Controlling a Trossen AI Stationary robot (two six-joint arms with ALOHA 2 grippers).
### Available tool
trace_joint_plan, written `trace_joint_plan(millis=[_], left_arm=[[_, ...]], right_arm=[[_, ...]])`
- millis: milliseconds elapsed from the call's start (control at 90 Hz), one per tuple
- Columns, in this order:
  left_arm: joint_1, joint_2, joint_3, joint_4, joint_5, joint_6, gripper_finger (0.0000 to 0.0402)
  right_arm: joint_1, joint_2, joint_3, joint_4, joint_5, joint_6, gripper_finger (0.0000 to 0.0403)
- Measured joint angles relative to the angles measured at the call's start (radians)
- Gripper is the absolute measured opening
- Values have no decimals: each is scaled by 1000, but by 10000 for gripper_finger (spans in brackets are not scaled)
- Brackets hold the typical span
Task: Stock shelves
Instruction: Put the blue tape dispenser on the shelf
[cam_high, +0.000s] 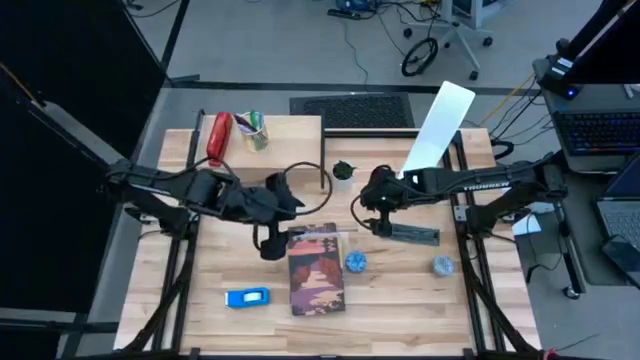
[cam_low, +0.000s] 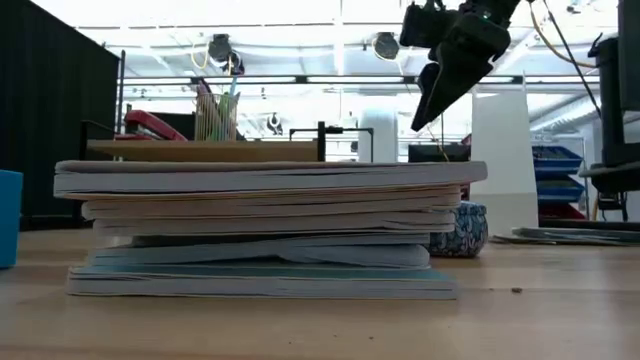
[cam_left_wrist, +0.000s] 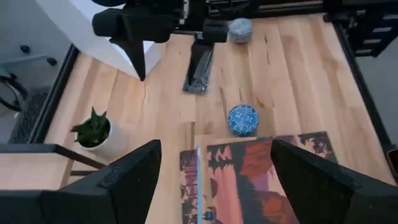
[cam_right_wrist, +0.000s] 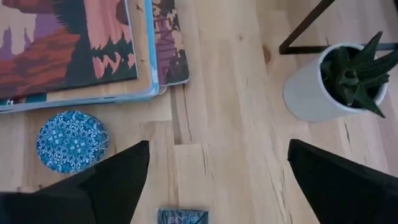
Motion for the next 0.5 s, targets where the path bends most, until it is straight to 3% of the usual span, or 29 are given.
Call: trace_joint_plan(millis=[144,356,500], left_arm=[[-10,0,0,-38,11,-99,292],[-71,13,-12,-308,40,-288,292],[-119,15,-52,-303,113,-466,292]], right_arm=[[1,0,0,-17,-1,3,363],[0,0,0,-28,-1,2,363],[-1,0,0,-26,-1,-5,363]])
